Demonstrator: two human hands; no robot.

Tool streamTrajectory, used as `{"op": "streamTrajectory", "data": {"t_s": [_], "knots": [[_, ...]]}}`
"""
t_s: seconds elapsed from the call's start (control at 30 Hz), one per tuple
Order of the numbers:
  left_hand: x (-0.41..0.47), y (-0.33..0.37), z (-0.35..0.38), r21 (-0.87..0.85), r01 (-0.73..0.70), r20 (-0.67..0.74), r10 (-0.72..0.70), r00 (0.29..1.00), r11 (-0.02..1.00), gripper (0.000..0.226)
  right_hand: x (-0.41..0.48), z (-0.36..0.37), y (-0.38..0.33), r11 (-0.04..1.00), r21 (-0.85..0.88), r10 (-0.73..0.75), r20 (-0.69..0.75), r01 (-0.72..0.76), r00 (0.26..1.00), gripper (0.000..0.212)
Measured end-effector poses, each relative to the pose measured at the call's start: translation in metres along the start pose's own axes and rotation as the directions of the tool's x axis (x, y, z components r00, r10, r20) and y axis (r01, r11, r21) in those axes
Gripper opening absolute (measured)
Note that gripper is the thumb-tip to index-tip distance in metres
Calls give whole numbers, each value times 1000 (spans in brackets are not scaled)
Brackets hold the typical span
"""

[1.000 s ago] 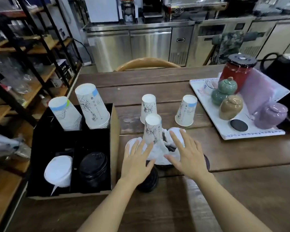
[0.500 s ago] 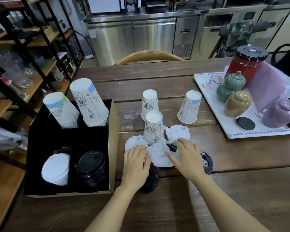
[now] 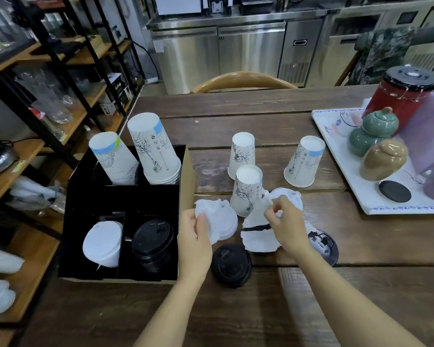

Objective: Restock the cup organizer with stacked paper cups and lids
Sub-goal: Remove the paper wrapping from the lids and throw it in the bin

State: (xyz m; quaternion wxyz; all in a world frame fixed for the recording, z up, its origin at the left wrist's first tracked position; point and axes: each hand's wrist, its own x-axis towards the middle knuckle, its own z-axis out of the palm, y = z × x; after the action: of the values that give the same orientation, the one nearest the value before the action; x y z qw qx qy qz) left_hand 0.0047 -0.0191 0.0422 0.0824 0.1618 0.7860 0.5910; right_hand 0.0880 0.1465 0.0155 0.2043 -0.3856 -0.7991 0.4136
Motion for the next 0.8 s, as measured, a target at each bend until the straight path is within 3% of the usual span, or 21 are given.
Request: {"op": "streamTrajectory", "data": {"t_s": [0.1, 0.2, 0.33, 0.43, 0.53, 0.6, 0.67, 0.73, 0.8], "knots": [[1, 3, 3, -9, 19, -29, -20, 999, 1000, 25, -3, -18, -9, 997, 83, 12, -144, 0, 990, 21], [-1, 4, 11, 54, 25, 4, -26, 1000, 998, 21, -6, -33, -14, 990, 137, 42, -193, -15, 980, 12], [-7, 3, 39, 253, -84, 313, 1, 950, 964, 18, -8, -44, -5, 999, 0, 43, -214, -44, 976, 28], [-16, -2, 66, 475, -305, 497, 34, 867, 825, 43, -9, -49, 6, 994, -70, 68, -197, -83, 978, 30], [-21, -13, 96, 574, -494, 625, 40, 780, 653, 60, -9, -52, 17, 989, -119, 71, -167, -91, 983, 25], [-18, -20, 110, 623, -543, 640, 32, 768, 563, 58, -8, -54, 22, 989, -124, 67, -146, -86, 987, 21], [-17, -22, 117, 650, -569, 615, 92, 783, 504, 38, -4, -55, 28, 984, -162, 57, -126, -77, 990, 22], [-17, -25, 118, 625, -593, 607, 163, 778, 507, 23, 1, -56, 31, 975, -210, 55, -110, -77, 992, 23], [-17, -30, 114, 547, -547, 561, 208, 801, 633, 20, 7, -55, 32, 966, -244, 61, -91, -82, 994, 24]]}}
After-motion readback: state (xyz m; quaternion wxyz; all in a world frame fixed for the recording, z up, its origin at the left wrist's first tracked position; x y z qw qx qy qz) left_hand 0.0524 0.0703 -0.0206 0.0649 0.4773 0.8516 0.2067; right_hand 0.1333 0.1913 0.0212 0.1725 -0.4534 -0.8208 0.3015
